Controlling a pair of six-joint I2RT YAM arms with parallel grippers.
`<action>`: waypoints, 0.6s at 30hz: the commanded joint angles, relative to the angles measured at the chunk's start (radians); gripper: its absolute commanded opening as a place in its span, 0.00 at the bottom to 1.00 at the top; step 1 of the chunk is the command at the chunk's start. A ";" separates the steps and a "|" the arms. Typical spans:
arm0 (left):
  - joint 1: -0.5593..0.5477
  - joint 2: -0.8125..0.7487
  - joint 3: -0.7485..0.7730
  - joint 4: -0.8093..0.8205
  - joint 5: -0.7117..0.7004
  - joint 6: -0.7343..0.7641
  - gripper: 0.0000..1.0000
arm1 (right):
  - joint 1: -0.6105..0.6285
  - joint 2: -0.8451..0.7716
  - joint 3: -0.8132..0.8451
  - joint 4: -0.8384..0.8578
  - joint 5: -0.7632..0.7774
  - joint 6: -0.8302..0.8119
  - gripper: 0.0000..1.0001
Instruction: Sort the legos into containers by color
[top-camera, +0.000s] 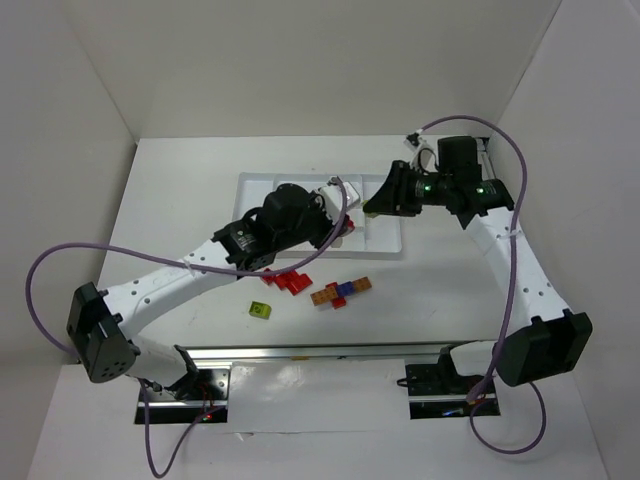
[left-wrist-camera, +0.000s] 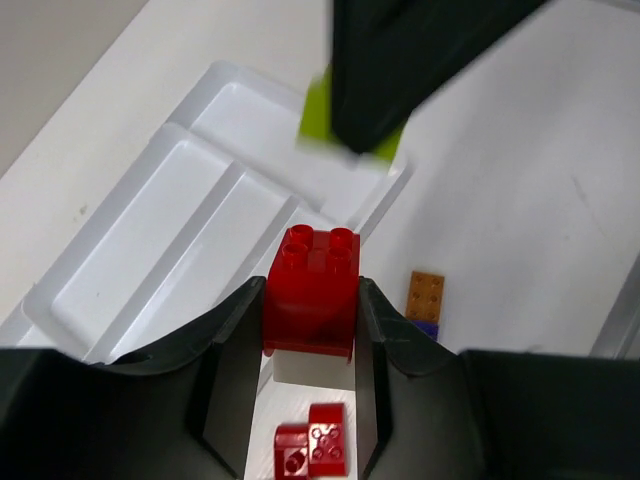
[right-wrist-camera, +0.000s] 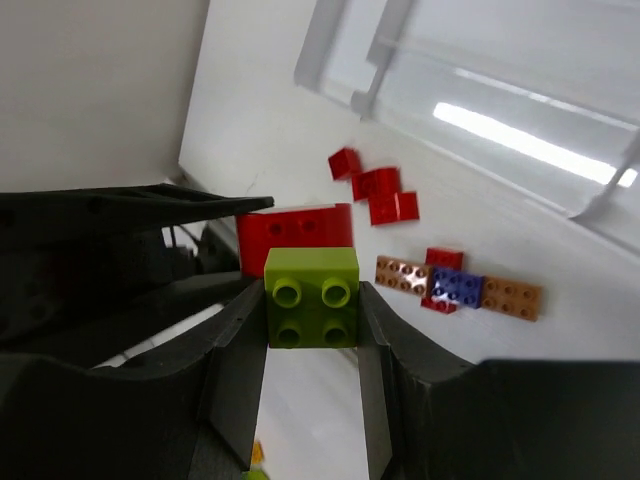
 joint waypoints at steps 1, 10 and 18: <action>0.075 -0.040 -0.020 -0.039 0.041 -0.032 0.00 | -0.088 0.004 0.060 0.057 -0.029 0.034 0.19; 0.213 -0.062 -0.056 -0.030 0.086 -0.154 0.00 | -0.146 0.057 0.005 0.163 0.150 0.106 0.19; 0.472 -0.051 -0.033 -0.163 0.075 -0.409 0.00 | -0.011 0.223 -0.012 0.261 0.548 0.111 0.19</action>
